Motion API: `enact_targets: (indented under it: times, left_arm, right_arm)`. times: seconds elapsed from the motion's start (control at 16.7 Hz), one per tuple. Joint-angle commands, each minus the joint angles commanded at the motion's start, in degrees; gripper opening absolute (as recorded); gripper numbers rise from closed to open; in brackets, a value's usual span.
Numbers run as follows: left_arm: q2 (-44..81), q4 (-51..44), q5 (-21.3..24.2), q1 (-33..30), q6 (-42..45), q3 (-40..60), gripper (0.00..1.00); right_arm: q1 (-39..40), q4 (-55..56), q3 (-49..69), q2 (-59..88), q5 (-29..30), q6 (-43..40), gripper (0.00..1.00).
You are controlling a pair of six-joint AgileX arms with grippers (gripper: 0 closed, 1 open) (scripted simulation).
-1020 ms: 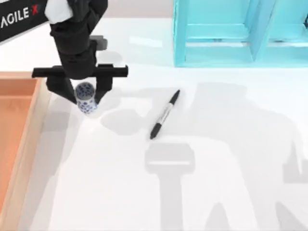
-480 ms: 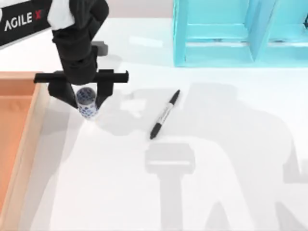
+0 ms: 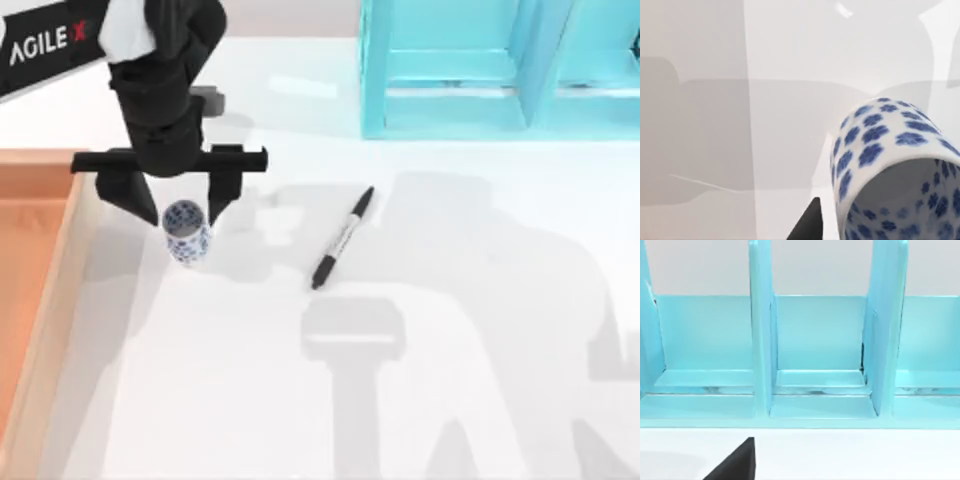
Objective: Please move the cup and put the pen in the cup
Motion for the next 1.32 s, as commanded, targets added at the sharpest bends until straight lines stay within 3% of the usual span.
enact_targets:
  times: [0.12, 0.18, 0.84, 1.08, 1.32]
  left_arm:
    - [0.0, 0.0, 0.0, 0.0, 0.0, 0.0, 0.98]
    - [0.0, 0.0, 0.0, 0.0, 0.0, 0.0, 1.0]
    - [0.66, -1.96, -0.04, -0.02, -0.01, 2.15, 1.0]
    - [3.3, -12.04, -0.07, -0.38, 0.01, 13.42, 1.0]
    - [6.31, -25.91, 0.12, -0.45, -0.11, 32.0, 1.0]
  right_arm:
    - [0.0, 0.0, 0.0, 0.0, 0.0, 0.0, 1.0]
    - [0.0, 0.0, 0.0, 0.0, 0.0, 0.0, 1.0]
    - [0.0, 0.0, 0.0, 0.0, 0.0, 0.0, 1.0]
    - [0.0, 0.0, 0.0, 0.0, 0.0, 0.0, 1.0]
    - [0.0, 0.0, 0.0, 0.0, 0.0, 0.0, 1.0]
